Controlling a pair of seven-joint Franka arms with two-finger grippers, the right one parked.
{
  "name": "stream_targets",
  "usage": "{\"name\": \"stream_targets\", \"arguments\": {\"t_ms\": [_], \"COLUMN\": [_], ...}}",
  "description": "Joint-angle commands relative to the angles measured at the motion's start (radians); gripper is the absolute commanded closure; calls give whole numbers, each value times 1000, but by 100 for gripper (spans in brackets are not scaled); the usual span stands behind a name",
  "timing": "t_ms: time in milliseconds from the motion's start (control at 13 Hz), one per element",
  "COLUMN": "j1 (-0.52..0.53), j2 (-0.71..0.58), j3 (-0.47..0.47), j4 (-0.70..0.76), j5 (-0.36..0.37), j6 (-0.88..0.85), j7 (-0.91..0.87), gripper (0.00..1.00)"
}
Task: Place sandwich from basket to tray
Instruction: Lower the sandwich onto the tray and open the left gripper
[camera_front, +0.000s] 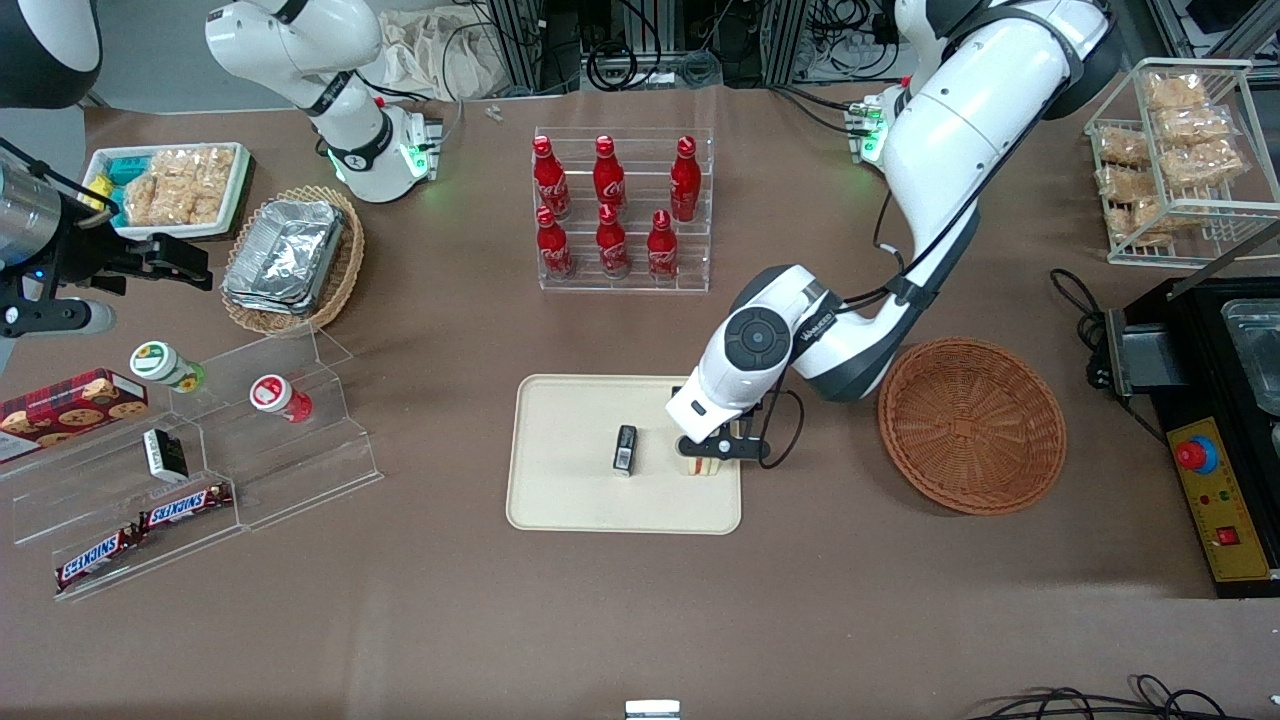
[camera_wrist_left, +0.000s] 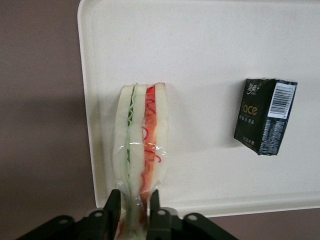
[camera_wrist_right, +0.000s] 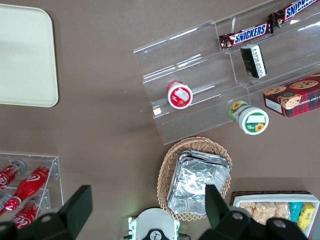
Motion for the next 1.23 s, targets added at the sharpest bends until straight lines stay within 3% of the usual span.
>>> {"name": "stream_targets", "arguments": {"t_ms": [0,308,615,846,1154], "j1": [3,53,78,118,202], "j2": [4,-51,-201,-293,-391], "j3": [5,-1,-6,-6,-6], "j4": [26,29,28,25,26], "j5": [9,1,-4,-71,-77], "j6": [-8,-105,-278,-413,-557], "j7": [-38,-50,-40,-29,94], "gripper": [0,0,0,0,0]}}
